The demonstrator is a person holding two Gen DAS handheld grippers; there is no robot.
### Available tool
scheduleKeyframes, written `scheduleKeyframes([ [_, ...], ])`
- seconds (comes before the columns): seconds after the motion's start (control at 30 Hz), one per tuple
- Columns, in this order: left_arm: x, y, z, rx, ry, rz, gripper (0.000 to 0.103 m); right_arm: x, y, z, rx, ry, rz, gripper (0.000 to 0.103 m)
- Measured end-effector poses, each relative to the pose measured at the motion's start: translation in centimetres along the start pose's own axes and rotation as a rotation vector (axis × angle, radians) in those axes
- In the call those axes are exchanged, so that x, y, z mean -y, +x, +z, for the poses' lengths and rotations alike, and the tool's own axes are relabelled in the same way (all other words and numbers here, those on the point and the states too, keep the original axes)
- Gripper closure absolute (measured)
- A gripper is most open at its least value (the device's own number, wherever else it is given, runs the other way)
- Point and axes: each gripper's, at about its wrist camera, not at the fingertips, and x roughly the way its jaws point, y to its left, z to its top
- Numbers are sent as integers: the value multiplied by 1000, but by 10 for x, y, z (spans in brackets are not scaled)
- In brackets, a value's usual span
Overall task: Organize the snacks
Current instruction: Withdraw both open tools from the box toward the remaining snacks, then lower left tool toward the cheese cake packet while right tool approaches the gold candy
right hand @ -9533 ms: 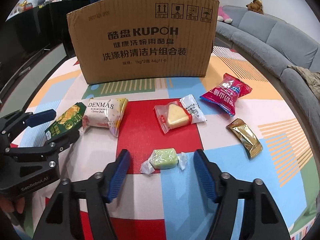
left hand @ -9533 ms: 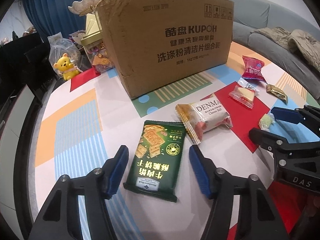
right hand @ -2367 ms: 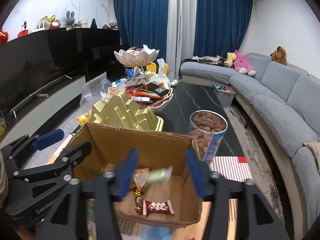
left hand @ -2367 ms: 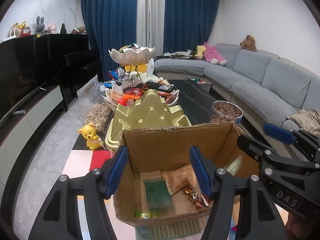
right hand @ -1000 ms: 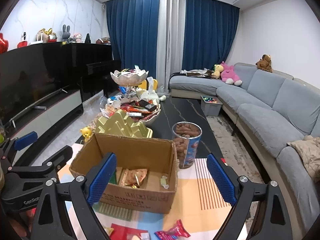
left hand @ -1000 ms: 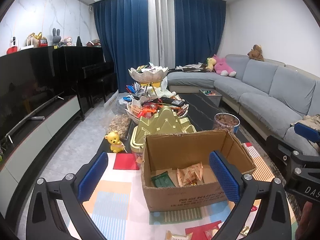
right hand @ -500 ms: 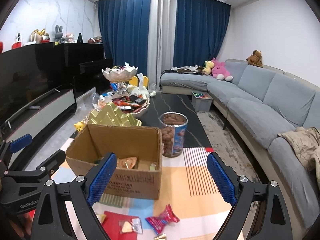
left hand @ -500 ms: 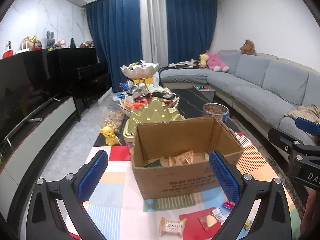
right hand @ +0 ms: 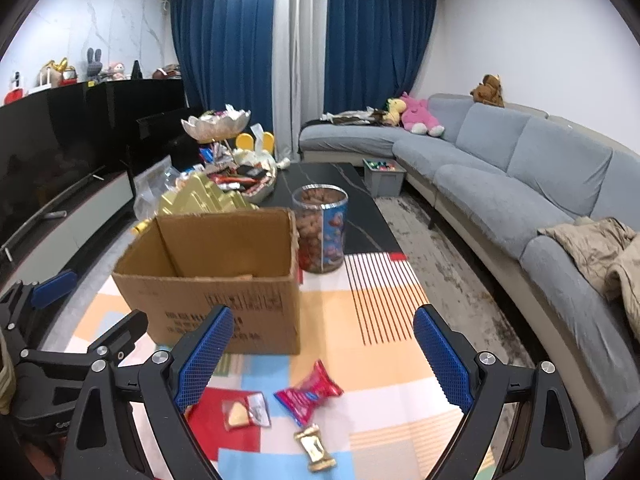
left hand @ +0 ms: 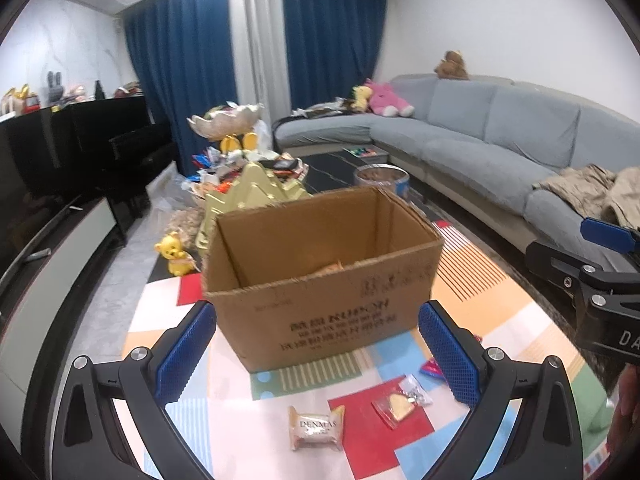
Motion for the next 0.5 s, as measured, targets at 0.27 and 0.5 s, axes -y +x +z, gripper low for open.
scheduleKeyframes([
  [0.27, 19, 13, -15, -49, 111, -66, 0, 8, 8, -27, -50, 47, -28, 11],
  [0.5, 30, 25, -29, -97, 183, -133, 0, 9, 18, -49, -101, 44, -43, 11],
])
